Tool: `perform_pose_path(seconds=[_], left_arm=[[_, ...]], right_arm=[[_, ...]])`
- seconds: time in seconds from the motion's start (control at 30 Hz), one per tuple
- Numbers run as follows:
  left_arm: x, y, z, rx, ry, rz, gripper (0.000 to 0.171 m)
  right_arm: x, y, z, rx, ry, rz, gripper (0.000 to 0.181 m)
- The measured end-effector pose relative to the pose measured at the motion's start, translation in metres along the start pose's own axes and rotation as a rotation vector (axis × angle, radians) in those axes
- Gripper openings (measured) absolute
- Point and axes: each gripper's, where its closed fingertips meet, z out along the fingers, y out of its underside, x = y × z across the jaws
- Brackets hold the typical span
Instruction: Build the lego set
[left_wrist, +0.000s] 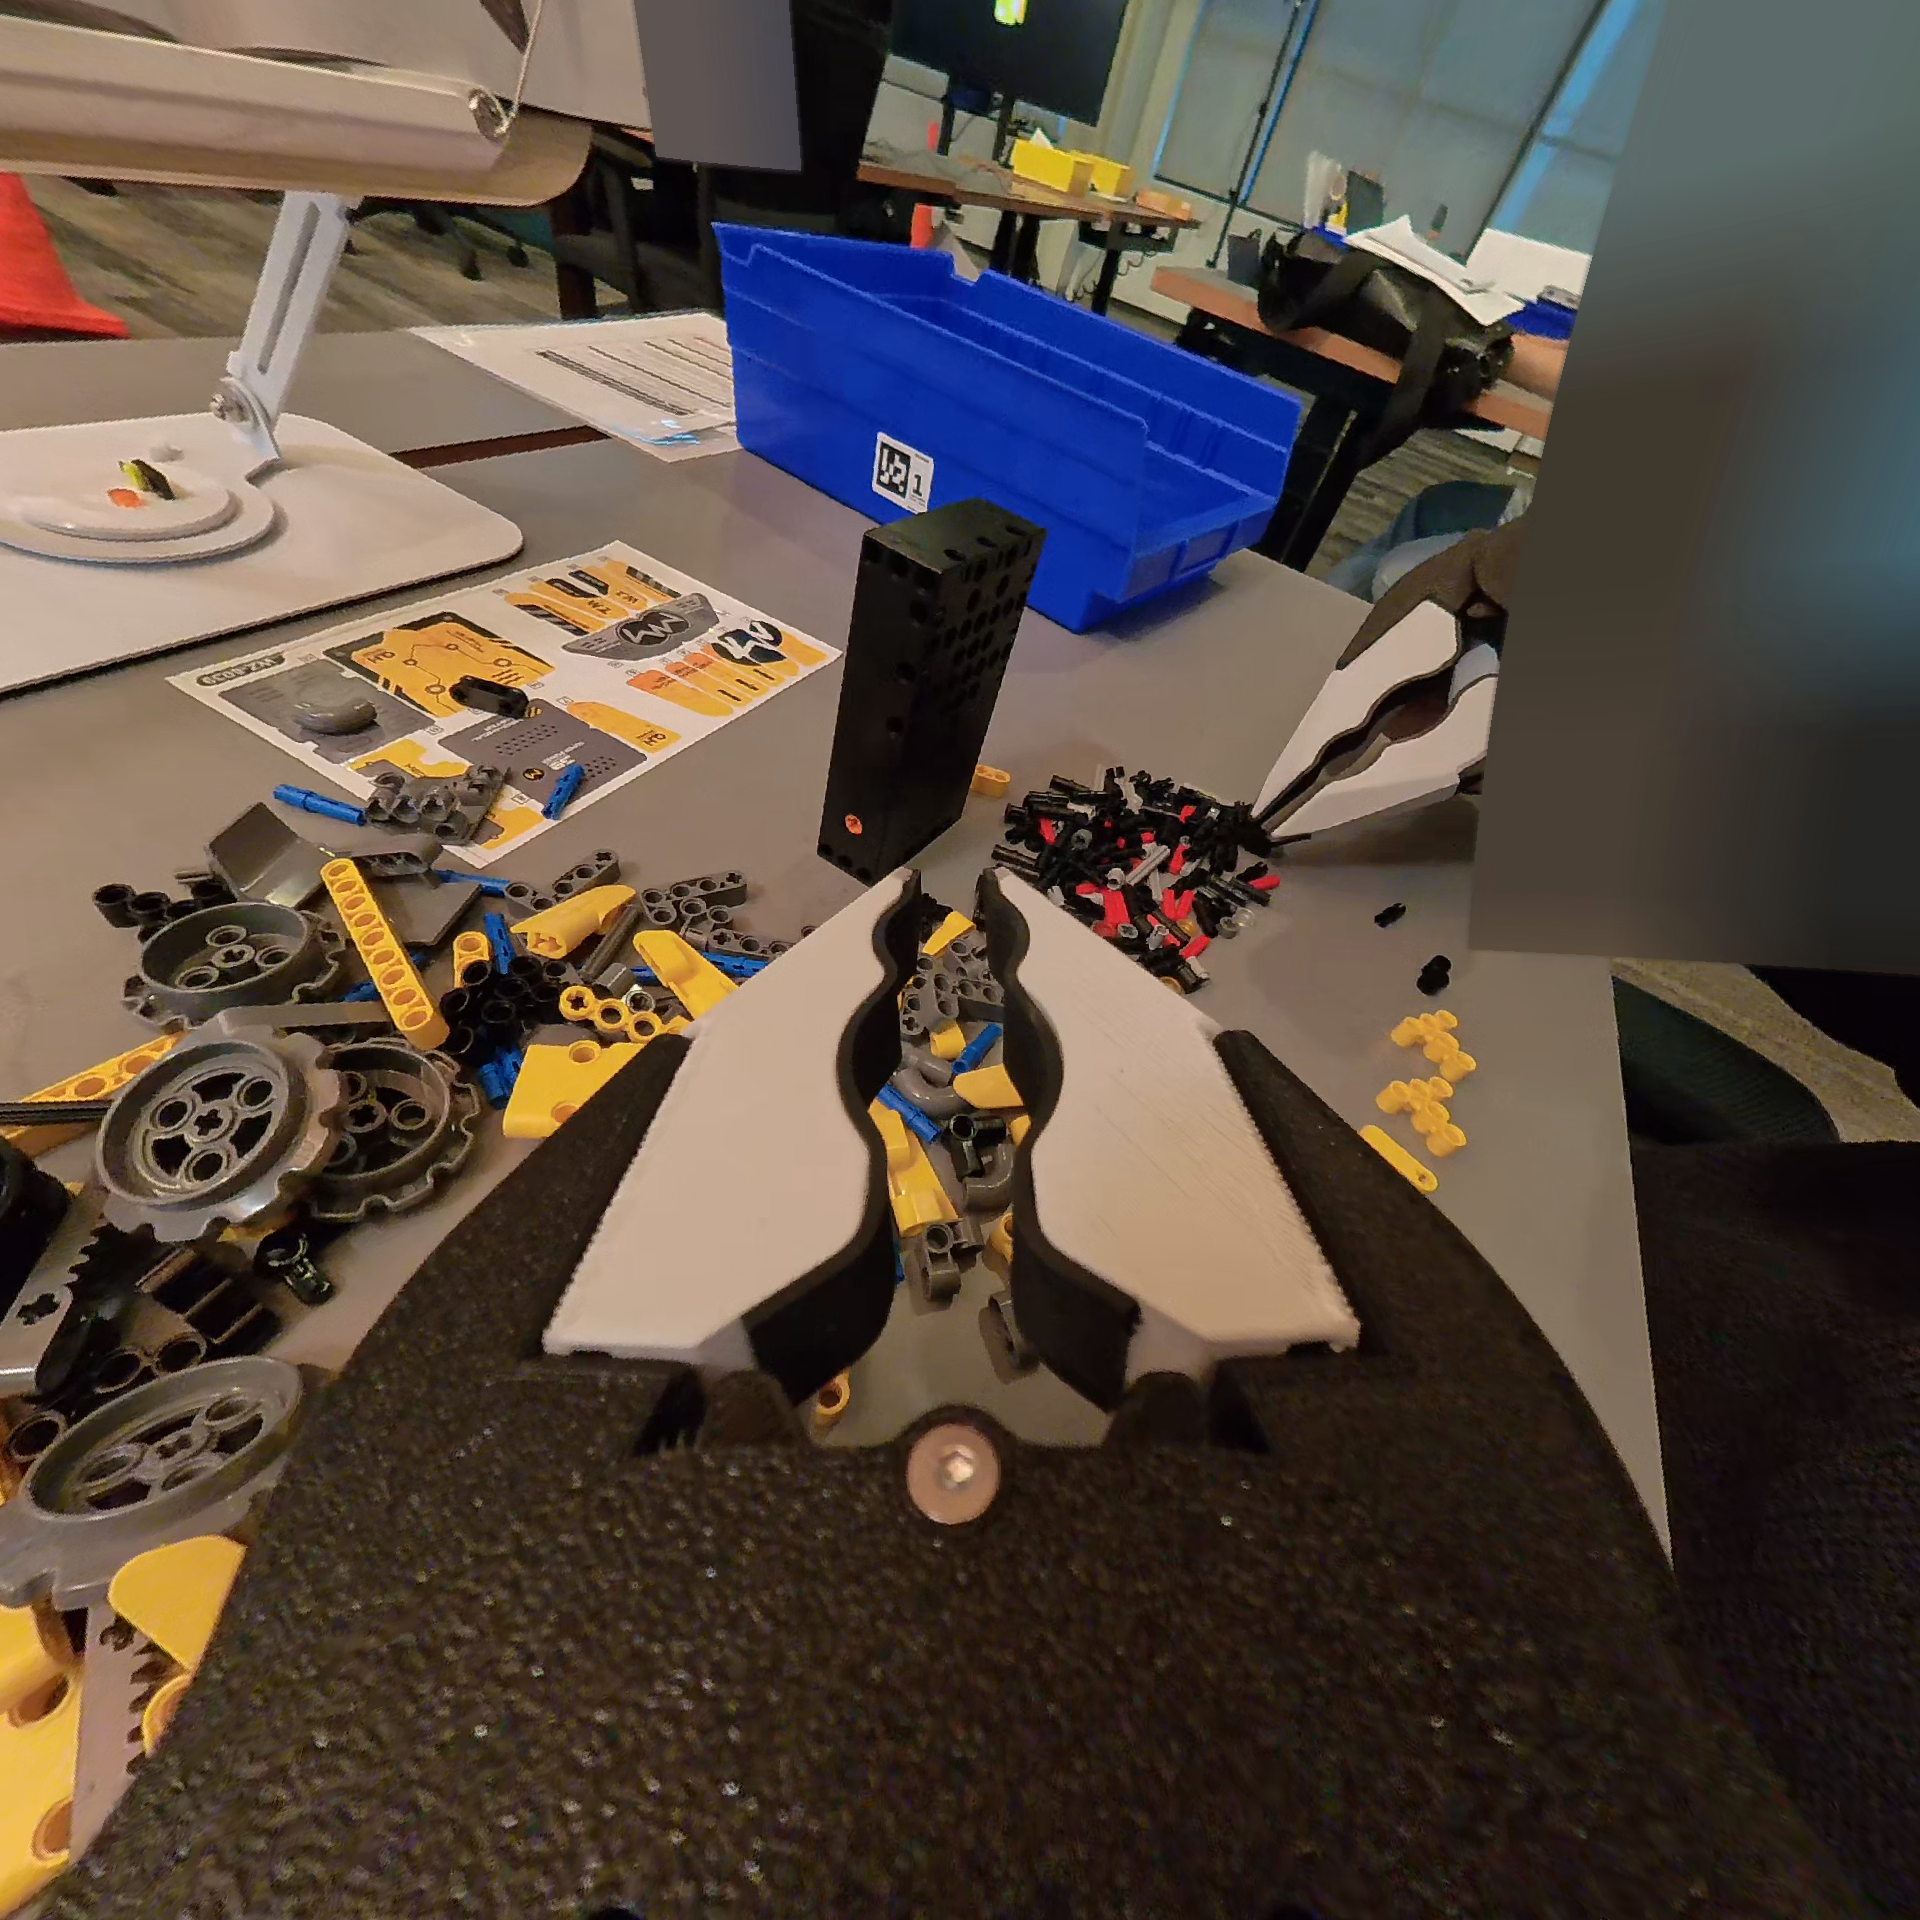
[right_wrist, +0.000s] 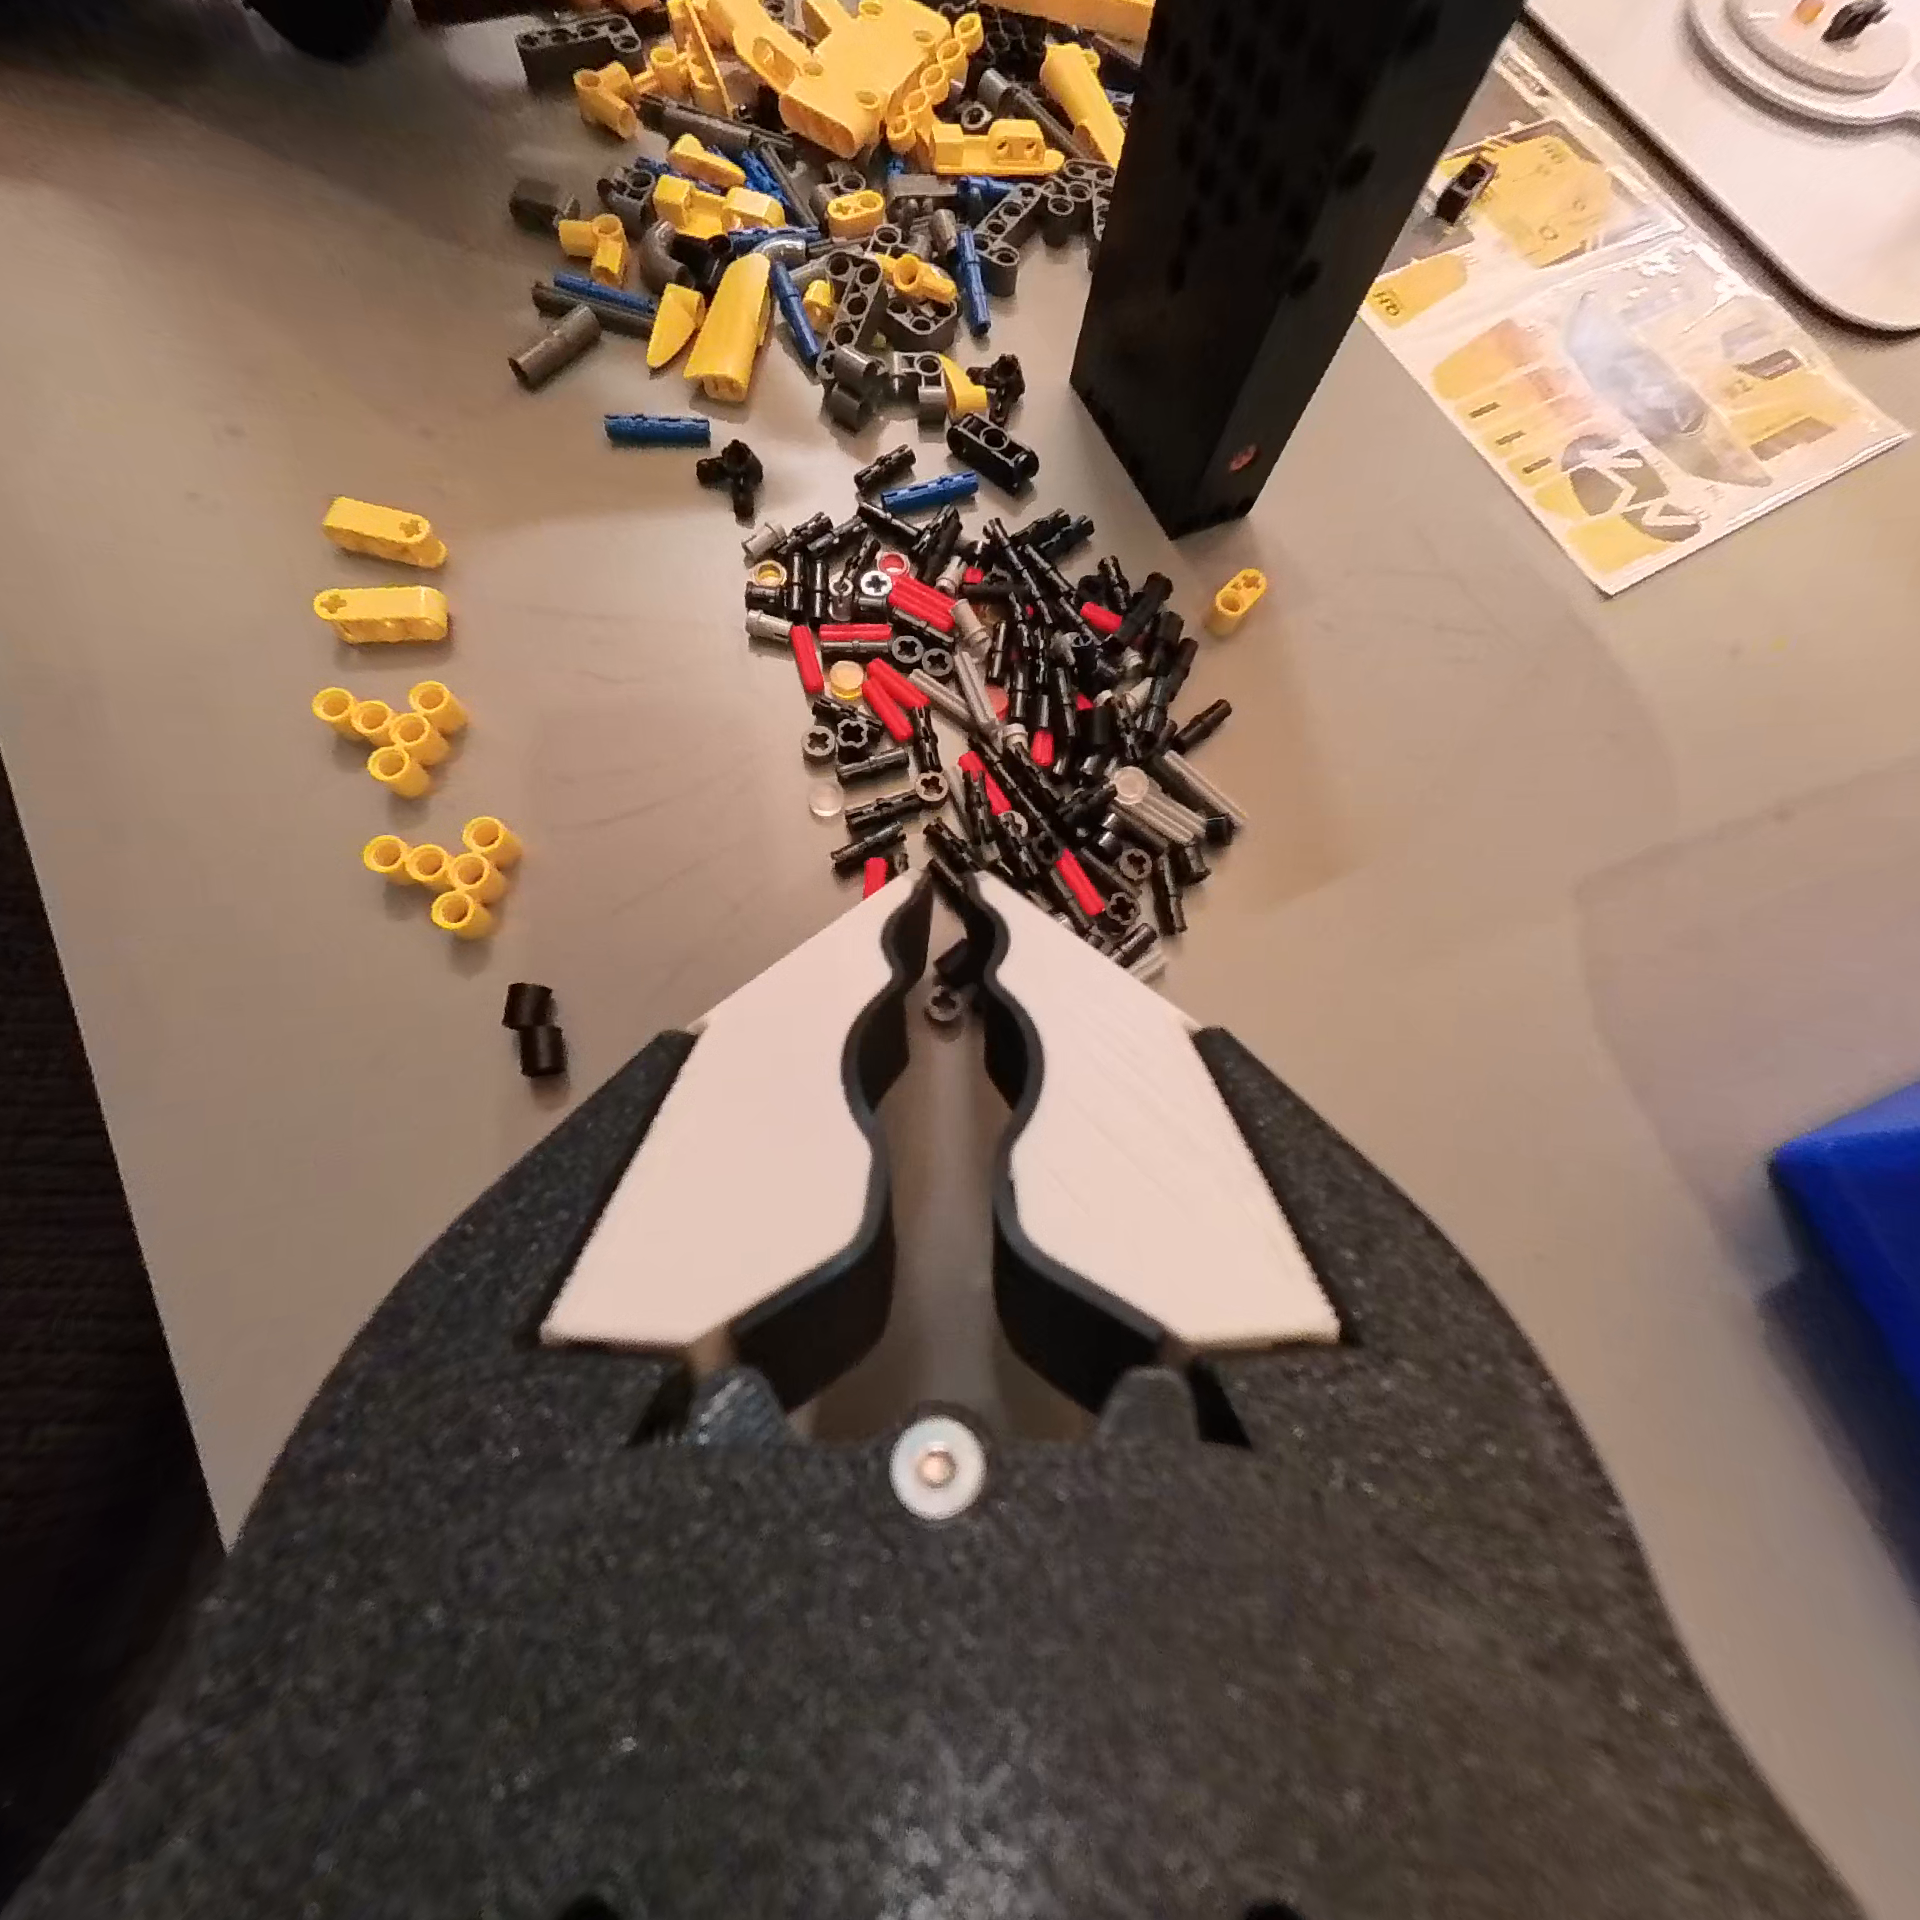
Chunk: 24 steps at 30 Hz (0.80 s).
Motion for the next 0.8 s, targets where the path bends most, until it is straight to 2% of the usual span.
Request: perform_pose_path(seconds=[0.33,0.5,0.8], left_arm=[[-0.001,0.0,0.0,-0.003,0.0,-0.006,0.011],[-0.001,0.001,0.001,-0.006,0.002,-0.014,0.011],[-0.001,0.0,0.0,-0.001,0.001,-0.013,0.011]], right_arm=[[-0.001,0.003,-0.01,0.021,0.002,0.035,0.006],[-0.012,-0.009,-0.007,0.068,-0.032,0.047,0.006],[-0.027,-0.002,0.012,-0.025,-0.07,0.025,0.007]])
